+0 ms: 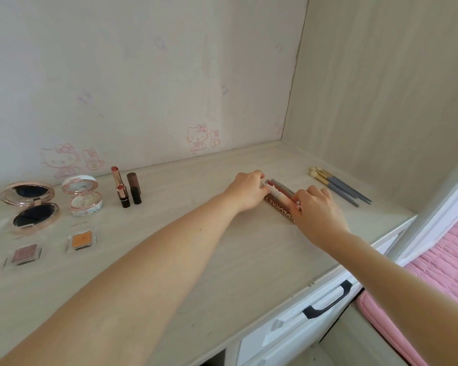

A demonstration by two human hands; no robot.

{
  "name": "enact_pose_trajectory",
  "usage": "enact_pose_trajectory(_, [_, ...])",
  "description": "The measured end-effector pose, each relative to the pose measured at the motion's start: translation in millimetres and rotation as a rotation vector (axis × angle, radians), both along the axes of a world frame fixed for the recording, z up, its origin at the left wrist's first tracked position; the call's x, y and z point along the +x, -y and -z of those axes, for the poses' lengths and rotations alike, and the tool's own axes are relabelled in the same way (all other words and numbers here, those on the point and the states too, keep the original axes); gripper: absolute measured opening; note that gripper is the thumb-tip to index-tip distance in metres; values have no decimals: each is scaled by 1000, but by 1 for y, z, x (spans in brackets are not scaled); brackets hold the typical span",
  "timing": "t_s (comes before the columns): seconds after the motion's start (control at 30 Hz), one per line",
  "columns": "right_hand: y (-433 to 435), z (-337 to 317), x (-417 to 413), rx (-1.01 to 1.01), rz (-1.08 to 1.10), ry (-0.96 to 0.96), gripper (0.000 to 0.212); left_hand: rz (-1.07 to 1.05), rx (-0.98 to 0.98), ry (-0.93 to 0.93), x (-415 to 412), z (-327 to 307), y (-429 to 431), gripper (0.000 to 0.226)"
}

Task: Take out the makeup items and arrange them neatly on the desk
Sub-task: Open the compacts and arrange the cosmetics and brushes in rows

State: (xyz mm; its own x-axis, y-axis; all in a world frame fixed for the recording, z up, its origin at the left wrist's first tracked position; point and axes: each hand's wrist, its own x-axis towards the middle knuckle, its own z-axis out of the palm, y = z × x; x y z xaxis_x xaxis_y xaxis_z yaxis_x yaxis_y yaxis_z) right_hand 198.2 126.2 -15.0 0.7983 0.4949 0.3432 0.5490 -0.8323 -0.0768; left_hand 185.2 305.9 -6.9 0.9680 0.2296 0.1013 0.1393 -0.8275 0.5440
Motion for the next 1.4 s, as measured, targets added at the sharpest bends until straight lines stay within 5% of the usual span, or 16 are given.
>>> enact_pose_trajectory(0.2, [1,-1,0,-8,-40,29,25,14,-77,14,3,-3,5,43])
enact_pose_trajectory(0.33, [-2,8,4,58,22,20,39,-48,-215,81,2,-4,5,38])
enact_pose_trajectory(0.67, [-2,6,-11,319,23,-5,27,-250,-614,344,-12,4,18,32])
enact_pose_trajectory(0.97, [-4,3,-19,424,-30,91,16,-201,-798,475,-24,8,19,33])
enact_pose_trajectory(1.13, [-12,0,-32,514,-92,-44,19,-216,-867,472,-39,-3,10,38])
enact_pose_trajectory(1.4, [-42,-4,-75,671,-230,-189,20,-297,-1299,515,-97,-17,-6,53])
